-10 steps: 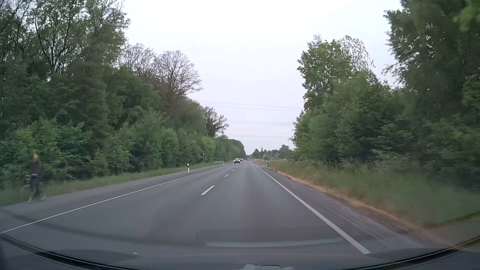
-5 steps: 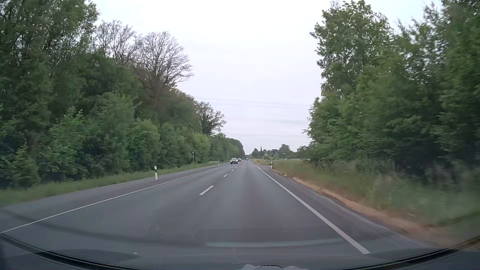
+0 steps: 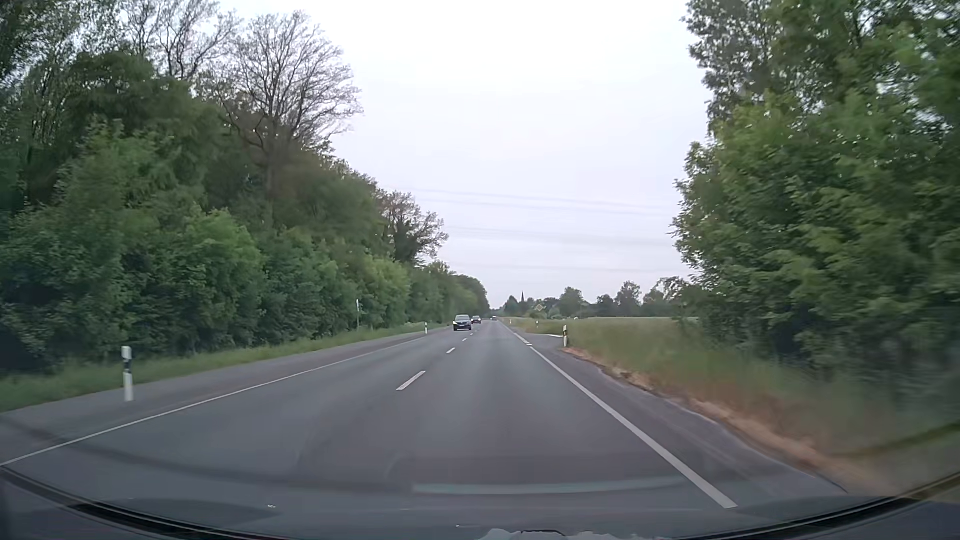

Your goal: Follow the waypoints while adhering to traffic rules and regulations

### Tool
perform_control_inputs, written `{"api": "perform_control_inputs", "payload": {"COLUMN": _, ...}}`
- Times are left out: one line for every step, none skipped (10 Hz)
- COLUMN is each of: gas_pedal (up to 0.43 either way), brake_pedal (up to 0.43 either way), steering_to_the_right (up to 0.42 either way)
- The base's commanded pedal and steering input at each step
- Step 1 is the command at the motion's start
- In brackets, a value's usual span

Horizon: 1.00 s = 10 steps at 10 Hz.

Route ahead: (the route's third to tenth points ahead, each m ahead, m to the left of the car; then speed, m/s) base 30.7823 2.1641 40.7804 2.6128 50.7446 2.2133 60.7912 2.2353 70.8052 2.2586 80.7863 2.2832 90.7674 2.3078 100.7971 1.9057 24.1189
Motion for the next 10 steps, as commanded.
{"api": "perform_control_inputs", "payload": {"gas_pedal": 0.248, "brake_pedal": 0.000, "steering_to_the_right": -0.001}}
{"api": "perform_control_inputs", "payload": {"gas_pedal": 0.248, "brake_pedal": 0.000, "steering_to_the_right": -0.001}}
{"api": "perform_control_inputs", "payload": {"gas_pedal": 0.248, "brake_pedal": 0.000, "steering_to_the_right": -0.002}}
{"api": "perform_control_inputs", "payload": {"gas_pedal": 0.248, "brake_pedal": 0.000, "steering_to_the_right": -0.002}}
{"api": "perform_control_inputs", "payload": {"gas_pedal": 0.248, "brake_pedal": 0.000, "steering_to_the_right": -0.002}}
{"api": "perform_control_inputs", "payload": {"gas_pedal": 0.248, "brake_pedal": 0.000, "steering_to_the_right": -0.002}}
{"api": "perform_control_inputs", "payload": {"gas_pedal": 0.248, "brake_pedal": 0.000, "steering_to_the_right": -0.001}}
{"api": "perform_control_inputs", "payload": {"gas_pedal": 0.248, "brake_pedal": 0.000, "steering_to_the_right": -0.002}}
{"api": "perform_control_inputs", "payload": {"gas_pedal": 0.248, "brake_pedal": 0.000, "steering_to_the_right": -0.002}}
{"api": "perform_control_inputs", "payload": {"gas_pedal": 0.248, "brake_pedal": 0.000, "steering_to_the_right": -0.002}}
